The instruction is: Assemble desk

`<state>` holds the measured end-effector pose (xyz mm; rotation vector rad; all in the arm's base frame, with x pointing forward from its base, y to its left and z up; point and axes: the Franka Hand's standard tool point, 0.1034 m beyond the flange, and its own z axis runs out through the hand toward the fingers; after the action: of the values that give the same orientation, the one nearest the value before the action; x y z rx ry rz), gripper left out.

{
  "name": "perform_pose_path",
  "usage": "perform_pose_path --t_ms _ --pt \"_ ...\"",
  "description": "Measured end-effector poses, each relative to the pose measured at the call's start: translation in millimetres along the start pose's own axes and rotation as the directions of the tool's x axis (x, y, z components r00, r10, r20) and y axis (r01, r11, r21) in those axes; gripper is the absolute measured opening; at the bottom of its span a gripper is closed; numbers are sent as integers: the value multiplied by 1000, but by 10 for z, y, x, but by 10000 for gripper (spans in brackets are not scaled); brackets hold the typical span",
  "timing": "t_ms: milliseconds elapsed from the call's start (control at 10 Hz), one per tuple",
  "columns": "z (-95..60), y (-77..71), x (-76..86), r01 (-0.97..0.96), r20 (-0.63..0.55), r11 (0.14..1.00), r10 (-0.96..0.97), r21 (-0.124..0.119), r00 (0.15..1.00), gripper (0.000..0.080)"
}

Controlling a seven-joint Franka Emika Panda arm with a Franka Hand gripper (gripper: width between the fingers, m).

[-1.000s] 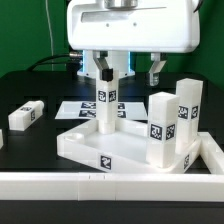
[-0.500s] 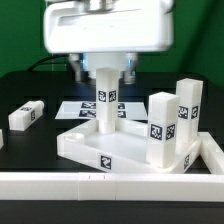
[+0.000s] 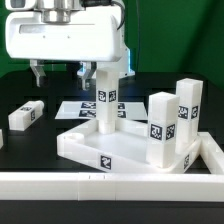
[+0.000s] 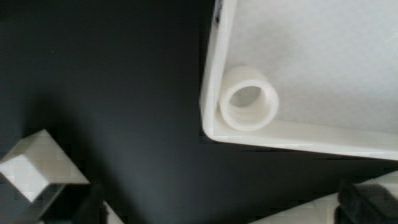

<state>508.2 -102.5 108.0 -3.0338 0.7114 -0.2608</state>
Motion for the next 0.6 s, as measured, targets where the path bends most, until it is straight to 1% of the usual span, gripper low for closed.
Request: perform_pose_path --t_ms 100,200,300,400,500,600 --pt "2 -1 -2 1 0 1000 -1 0 1000 648" --pt "7 40 -4 19 -1 1000 -19 -2 1000 648" --pt "37 287 -28 105 -15 994 -105 -15 994 648" --pt "79 568 -75 135 -18 990 -135 -38 991 648" --pt "116 751 -98 146 -10 988 -147 -50 989 648" --pt "156 897 -97 152 -7 986 -153 -65 988 648"
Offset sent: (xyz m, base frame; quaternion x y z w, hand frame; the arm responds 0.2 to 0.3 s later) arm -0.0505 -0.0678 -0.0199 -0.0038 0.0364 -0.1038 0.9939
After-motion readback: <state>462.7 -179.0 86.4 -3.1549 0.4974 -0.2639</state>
